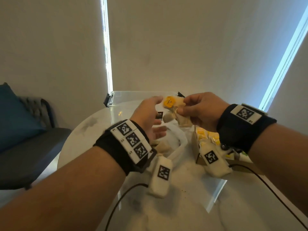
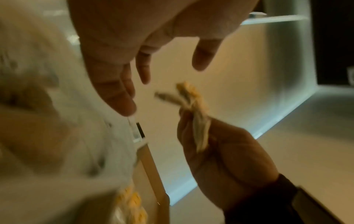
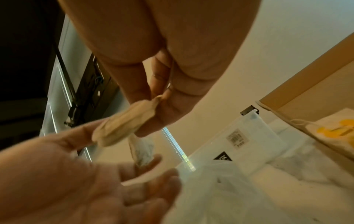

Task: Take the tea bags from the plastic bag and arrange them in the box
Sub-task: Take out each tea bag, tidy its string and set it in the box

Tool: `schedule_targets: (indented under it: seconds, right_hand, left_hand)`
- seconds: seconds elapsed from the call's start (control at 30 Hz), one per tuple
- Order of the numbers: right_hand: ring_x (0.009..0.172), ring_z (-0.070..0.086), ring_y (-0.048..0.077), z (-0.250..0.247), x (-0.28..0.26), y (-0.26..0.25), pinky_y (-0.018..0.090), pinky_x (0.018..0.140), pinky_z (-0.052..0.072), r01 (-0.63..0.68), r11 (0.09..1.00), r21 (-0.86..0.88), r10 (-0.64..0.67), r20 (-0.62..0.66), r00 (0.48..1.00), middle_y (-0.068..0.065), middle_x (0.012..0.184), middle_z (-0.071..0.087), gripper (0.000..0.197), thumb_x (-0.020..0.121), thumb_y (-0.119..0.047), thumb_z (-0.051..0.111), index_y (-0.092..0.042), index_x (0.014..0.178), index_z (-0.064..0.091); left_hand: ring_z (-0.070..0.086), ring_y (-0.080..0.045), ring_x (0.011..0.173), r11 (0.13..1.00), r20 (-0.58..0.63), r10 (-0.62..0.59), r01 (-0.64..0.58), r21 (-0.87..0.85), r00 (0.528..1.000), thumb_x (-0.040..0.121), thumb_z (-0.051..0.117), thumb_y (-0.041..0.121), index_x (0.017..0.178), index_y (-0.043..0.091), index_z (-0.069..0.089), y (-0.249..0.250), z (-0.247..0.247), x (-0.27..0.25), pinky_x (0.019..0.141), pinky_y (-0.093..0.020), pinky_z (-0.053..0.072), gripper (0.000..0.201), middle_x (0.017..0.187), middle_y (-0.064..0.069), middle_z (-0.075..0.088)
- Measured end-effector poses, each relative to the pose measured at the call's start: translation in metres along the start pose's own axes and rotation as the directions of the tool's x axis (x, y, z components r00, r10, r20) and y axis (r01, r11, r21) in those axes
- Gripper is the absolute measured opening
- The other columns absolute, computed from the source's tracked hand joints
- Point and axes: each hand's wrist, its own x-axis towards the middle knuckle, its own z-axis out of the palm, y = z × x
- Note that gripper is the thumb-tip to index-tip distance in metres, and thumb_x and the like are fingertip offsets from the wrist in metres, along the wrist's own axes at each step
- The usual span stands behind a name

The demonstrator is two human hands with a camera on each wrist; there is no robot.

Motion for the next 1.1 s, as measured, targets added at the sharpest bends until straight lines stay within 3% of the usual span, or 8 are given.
schedule_targets:
  seconds: [0.17,0.27,0.43,0.57,0.63,0.73,0.87,1.1]
  right_hand:
    - [0.074,0.074,0.021,-0.007,-0.011,-0.016,0.029,0.062,0.062,-0.047,0.996,0.074,0.036,0.136,0.990,0.014,0.092,0.073,0.026,0.087,0.005,0.067,0.002,0.113,0.065]
    - [0.078,0.074,0.020,-0.008,-0.012,-0.013,0.033,0.071,0.063,0.041,0.884,-0.466,-0.025,0.041,0.999,0.006,0.089,0.076,0.018,0.079,-0.014,0.083,-0.010,0.095,0.075]
    - [0.067,0.066,0.018,-0.026,-0.013,-0.007,0.031,0.062,0.057,-0.002,0.710,-0.704,-0.045,-0.049,0.998,0.004,0.081,0.075,0.022,0.078,-0.037,0.084,-0.018,0.083,0.075]
    - [0.068,0.063,0.018,-0.043,-0.021,0.004,0.032,0.060,0.057,-0.039,0.649,-0.760,0.036,-0.020,0.999,0.007,0.087,0.076,0.024,0.077,-0.038,0.084,-0.019,0.089,0.076]
    - [0.064,0.066,0.012,-0.051,-0.024,0.011,0.024,0.054,0.056,-0.039,0.660,-0.751,0.033,-0.024,0.999,0.004,0.084,0.076,0.020,0.080,-0.036,0.082,-0.019,0.089,0.077]
    - [0.062,0.064,0.007,-0.065,-0.028,0.017,0.021,0.053,0.053,-0.017,0.641,-0.767,-0.008,-0.029,1.000,0.002,0.082,0.076,0.018,0.083,-0.035,0.078,-0.017,0.086,0.077]
    - [0.064,0.058,0.016,-0.086,-0.031,0.017,0.036,0.068,0.056,0.015,0.640,-0.768,-0.114,-0.075,0.991,0.013,0.080,0.072,0.026,0.089,-0.034,0.073,-0.008,0.090,0.074]
    - [0.061,0.066,0.015,-0.113,-0.050,0.001,0.022,0.060,0.055,0.188,0.826,-0.532,-0.187,0.056,0.981,0.013,0.073,0.072,0.009,0.081,-0.007,0.077,0.001,0.082,0.074]
  left_hand:
    - [0.059,-0.048,0.110,0.830,0.263,-0.012,0.156,-0.535,0.965,0.083,0.057,0.067,0.127,0.007,0.060,-0.019,0.020,0.006,0.100,-0.058,0.045,0.074,0.124,-0.024,0.061]
    - [0.059,-0.046,0.117,0.748,0.444,0.038,0.269,-0.607,0.895,0.091,0.052,0.058,0.131,0.005,0.058,-0.035,0.036,0.009,0.106,-0.060,0.039,0.066,0.125,-0.027,0.064]
    - [0.060,-0.046,0.116,0.772,0.233,-0.111,0.232,-0.592,0.966,0.078,0.062,0.048,0.099,0.016,0.065,-0.058,0.056,0.040,0.105,-0.061,0.042,0.038,0.122,-0.030,0.063]
    - [0.066,-0.039,0.107,0.778,0.261,-0.125,0.258,-0.573,0.957,0.096,0.054,0.033,0.116,0.005,0.065,-0.063,0.067,0.046,0.100,-0.054,0.049,0.036,0.116,-0.022,0.067]
    - [0.061,-0.038,0.115,0.869,0.198,-0.052,0.142,-0.475,0.979,0.078,0.064,0.040,0.102,0.017,0.070,-0.067,0.079,0.047,0.105,-0.057,0.044,0.034,0.117,-0.016,0.063]
    - [0.046,-0.051,0.129,0.782,0.340,-0.165,0.333,-0.526,0.926,0.046,0.060,0.058,0.068,0.042,0.071,-0.088,0.095,0.089,0.110,-0.062,0.034,0.030,0.113,-0.018,0.050]
    - [0.062,-0.042,0.110,0.819,0.300,-0.152,0.290,-0.494,0.942,0.098,0.056,0.036,0.109,0.005,0.058,-0.067,0.102,0.037,0.094,-0.059,0.050,0.033,0.111,-0.022,0.062]
    - [0.063,-0.044,0.110,0.715,0.557,-0.222,0.522,-0.464,0.800,0.096,0.055,0.039,0.130,-0.004,0.052,-0.065,0.115,0.008,0.082,-0.051,0.059,0.055,0.128,-0.032,0.058]
